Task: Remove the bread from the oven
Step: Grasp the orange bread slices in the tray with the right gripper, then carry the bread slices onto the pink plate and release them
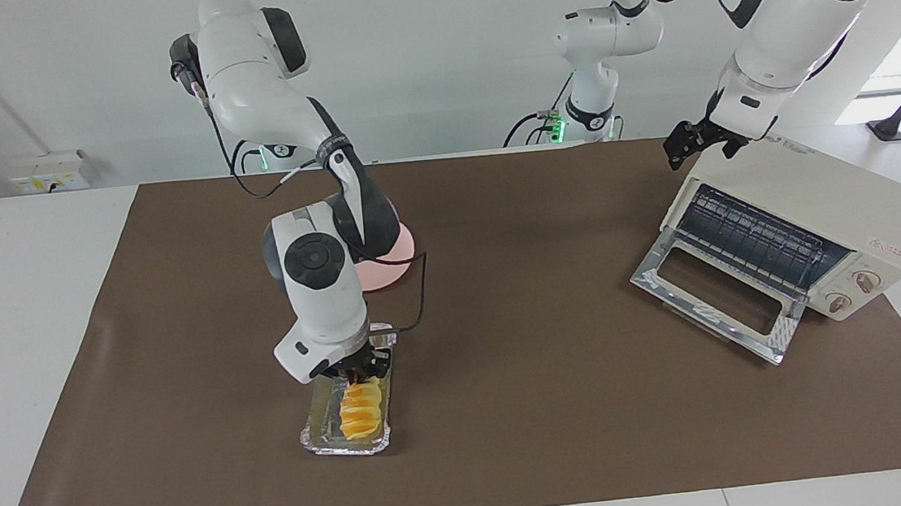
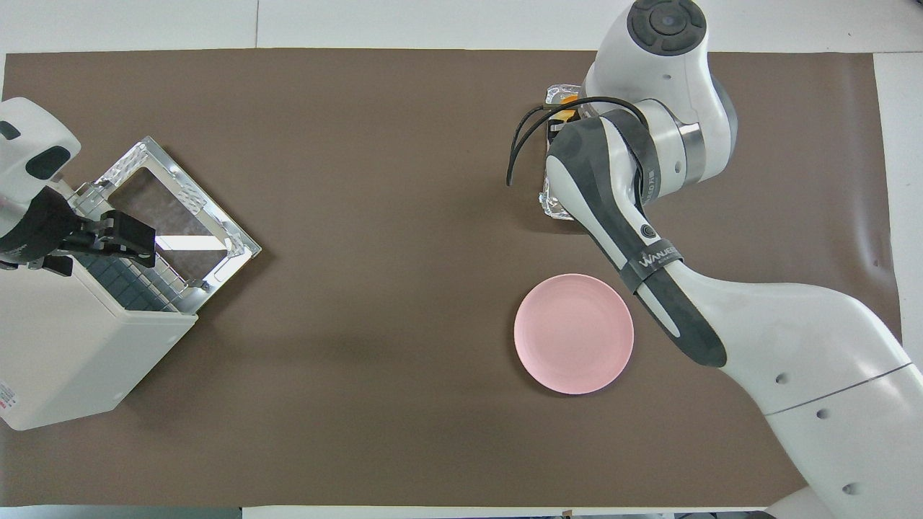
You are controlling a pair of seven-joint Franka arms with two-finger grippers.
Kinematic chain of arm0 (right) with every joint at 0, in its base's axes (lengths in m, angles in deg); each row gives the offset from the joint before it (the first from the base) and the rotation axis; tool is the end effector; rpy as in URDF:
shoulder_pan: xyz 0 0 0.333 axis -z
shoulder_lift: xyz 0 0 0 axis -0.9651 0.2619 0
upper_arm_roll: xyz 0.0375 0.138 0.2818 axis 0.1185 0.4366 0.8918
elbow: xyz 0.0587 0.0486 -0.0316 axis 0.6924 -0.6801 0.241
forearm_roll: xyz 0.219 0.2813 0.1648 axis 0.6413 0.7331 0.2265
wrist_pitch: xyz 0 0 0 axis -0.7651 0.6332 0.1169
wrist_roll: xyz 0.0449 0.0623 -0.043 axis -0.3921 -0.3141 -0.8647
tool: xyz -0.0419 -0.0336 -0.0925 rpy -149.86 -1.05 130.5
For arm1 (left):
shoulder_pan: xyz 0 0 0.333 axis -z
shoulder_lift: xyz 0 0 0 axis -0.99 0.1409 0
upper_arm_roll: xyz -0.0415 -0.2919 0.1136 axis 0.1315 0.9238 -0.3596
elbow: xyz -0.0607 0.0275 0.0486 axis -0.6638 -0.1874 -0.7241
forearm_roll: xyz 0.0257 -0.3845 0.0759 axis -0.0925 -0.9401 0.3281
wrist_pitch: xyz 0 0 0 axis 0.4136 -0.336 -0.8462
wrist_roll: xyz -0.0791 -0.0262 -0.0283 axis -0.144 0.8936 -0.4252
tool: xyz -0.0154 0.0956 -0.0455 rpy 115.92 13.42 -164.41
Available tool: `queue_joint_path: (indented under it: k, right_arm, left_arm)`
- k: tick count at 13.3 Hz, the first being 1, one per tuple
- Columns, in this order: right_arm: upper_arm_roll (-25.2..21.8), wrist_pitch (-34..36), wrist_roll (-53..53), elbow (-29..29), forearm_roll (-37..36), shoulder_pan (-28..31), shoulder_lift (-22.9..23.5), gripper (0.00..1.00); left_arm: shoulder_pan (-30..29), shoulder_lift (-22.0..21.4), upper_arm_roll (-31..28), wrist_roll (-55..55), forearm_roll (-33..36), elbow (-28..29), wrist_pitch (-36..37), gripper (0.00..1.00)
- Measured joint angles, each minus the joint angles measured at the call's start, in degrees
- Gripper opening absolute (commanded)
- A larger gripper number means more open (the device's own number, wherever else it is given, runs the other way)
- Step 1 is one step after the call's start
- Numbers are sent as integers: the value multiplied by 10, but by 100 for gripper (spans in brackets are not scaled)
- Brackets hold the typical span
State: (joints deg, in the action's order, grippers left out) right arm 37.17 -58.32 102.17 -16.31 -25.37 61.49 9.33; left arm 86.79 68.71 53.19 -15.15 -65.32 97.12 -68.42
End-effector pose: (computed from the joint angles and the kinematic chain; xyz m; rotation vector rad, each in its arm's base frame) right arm 0.7024 0.2094 0.4078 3.1212 -0.1382 0.0100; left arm 0.5330 -0.0651 0.5844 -3.0845 -0.0556 0.2775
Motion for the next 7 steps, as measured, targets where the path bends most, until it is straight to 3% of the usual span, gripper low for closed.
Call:
queue_joint_path:
  k: [3, 7]
  right_arm:
    - [4, 32, 25, -72, 10, -2, -89, 0]
    - [6, 14, 35, -313, 32, -14, -303, 0]
  left_arm:
    - [0, 0, 0, 0, 0, 0, 0, 100]
    - [0, 0, 0, 0, 0, 0, 0, 100]
